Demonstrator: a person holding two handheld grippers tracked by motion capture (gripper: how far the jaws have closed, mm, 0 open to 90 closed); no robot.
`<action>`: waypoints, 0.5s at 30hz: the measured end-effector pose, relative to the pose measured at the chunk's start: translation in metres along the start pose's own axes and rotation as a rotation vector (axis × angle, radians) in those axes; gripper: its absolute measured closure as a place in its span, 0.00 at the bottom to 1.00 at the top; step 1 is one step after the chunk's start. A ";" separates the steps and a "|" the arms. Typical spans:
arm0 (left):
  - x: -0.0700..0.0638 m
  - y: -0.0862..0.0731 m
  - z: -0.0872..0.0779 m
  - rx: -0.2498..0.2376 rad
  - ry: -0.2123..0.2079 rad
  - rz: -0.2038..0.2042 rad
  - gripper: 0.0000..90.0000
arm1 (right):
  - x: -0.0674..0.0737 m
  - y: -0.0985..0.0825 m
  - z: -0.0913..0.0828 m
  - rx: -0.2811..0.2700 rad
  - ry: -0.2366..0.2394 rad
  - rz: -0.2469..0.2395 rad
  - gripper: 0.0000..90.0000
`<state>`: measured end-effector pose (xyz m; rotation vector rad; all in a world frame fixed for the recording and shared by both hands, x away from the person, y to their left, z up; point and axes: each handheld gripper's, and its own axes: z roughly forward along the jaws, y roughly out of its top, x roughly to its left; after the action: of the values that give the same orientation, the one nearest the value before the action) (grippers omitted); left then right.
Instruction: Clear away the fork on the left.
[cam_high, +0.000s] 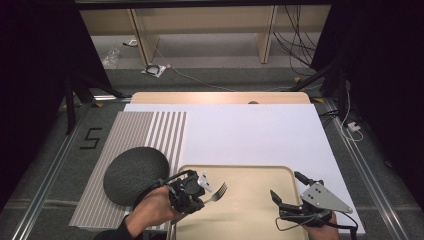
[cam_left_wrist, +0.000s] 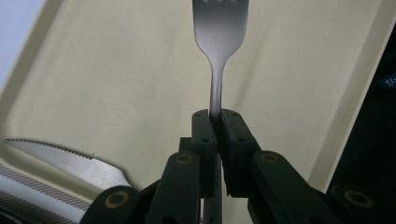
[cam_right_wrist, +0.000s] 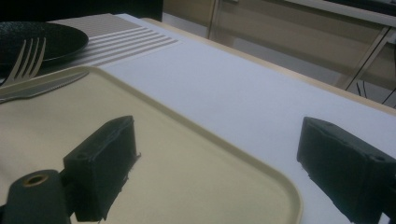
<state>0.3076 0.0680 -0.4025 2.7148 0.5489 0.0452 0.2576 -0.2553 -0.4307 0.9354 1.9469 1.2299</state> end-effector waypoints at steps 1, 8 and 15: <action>-0.001 0.001 0.002 0.004 -0.002 0.003 0.94 | 0.000 0.000 0.000 0.000 0.000 0.000 0.14; -0.007 0.004 0.008 0.022 -0.026 0.013 0.94 | 0.000 0.000 0.000 0.001 -0.001 0.000 0.14; -0.012 0.006 0.014 0.041 -0.045 0.025 0.94 | 0.000 0.000 0.000 0.002 -0.001 0.001 0.14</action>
<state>0.3001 0.0535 -0.4133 2.7552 0.5083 -0.0205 0.2578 -0.2554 -0.4309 0.9380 1.9477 1.2284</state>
